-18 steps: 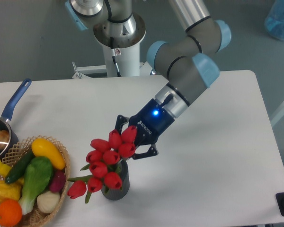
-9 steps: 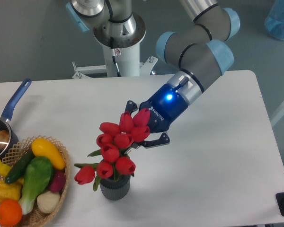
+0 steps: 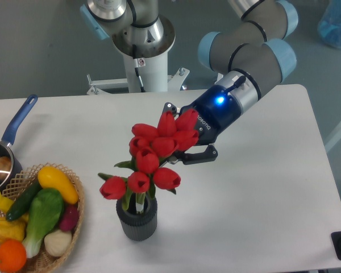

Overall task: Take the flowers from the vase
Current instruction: 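Lift the gripped tulips straight up out of the black vase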

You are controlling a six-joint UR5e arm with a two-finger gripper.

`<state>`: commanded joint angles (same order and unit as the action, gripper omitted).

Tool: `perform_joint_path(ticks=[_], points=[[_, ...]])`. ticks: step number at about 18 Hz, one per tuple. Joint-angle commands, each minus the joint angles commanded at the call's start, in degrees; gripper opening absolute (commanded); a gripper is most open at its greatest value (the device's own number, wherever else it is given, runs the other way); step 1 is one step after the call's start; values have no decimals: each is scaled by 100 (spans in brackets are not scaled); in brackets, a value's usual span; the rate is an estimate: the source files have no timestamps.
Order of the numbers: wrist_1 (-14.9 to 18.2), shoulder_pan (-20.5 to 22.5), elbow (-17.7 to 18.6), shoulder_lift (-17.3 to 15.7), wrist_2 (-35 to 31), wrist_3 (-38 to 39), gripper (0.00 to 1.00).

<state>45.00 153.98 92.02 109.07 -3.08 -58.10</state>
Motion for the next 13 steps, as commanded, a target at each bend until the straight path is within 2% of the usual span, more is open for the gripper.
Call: perform_joint_path(ticks=[3, 10, 13], points=[[9, 158, 0, -35, 194, 114, 2], [9, 413, -149, -114, 203, 176, 2], [18, 545, -211, -228, -129, 193, 2]])
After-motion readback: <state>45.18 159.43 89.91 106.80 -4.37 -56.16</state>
